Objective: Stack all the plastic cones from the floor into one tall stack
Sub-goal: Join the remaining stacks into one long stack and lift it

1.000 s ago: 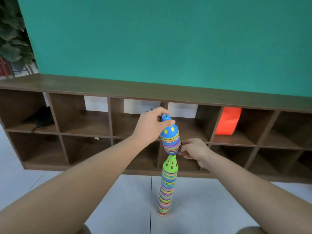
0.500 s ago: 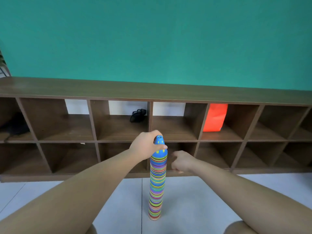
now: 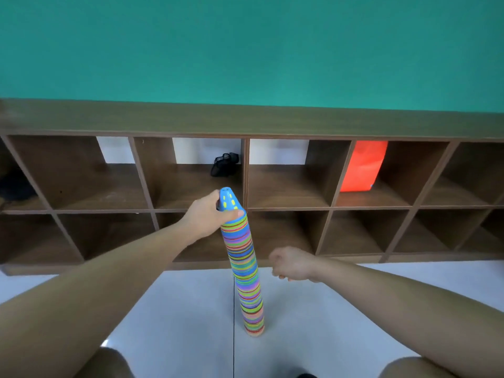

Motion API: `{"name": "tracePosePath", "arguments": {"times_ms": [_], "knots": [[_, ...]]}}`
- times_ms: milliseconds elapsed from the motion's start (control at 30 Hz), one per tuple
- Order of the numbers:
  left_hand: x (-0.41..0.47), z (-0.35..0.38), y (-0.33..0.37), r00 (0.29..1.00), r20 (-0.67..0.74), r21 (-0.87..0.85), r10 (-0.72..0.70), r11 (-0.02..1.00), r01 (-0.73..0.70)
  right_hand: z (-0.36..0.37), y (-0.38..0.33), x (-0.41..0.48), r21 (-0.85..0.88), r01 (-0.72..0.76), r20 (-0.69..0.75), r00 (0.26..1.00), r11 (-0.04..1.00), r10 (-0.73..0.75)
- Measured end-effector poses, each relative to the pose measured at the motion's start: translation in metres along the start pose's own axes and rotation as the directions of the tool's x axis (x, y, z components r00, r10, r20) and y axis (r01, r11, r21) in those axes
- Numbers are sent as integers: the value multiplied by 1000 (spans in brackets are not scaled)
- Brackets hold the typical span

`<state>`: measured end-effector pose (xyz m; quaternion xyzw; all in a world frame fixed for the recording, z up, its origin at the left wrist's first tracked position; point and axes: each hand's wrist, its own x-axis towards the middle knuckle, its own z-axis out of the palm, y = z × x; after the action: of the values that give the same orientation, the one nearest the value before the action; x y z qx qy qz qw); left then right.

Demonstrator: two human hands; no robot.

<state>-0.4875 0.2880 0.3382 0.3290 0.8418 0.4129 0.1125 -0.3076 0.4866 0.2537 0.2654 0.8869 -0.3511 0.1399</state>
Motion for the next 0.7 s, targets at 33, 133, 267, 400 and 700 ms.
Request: {"name": "tracePosePath", "arguments": {"times_ms": [33,133,267,400,700], "knots": [[2,-4,-7,999,-16,-48,-34,998,33,7,4,7,17,10,4,1000,1000,-11],[10,-12,-33,990,-21,-212,-139,968,131,37,31,31,136,-33,9,999,990,32],[14,-15,-56,968,6,-352,-252,905,238,107,92,60,205,-132,21,991,970,131],[15,-11,-75,947,-31,-426,-319,862,276,175,129,79,156,-196,87,979,968,184],[19,-10,-107,919,-61,-476,-389,821,315,240,146,117,253,-216,92,976,943,199]]}}
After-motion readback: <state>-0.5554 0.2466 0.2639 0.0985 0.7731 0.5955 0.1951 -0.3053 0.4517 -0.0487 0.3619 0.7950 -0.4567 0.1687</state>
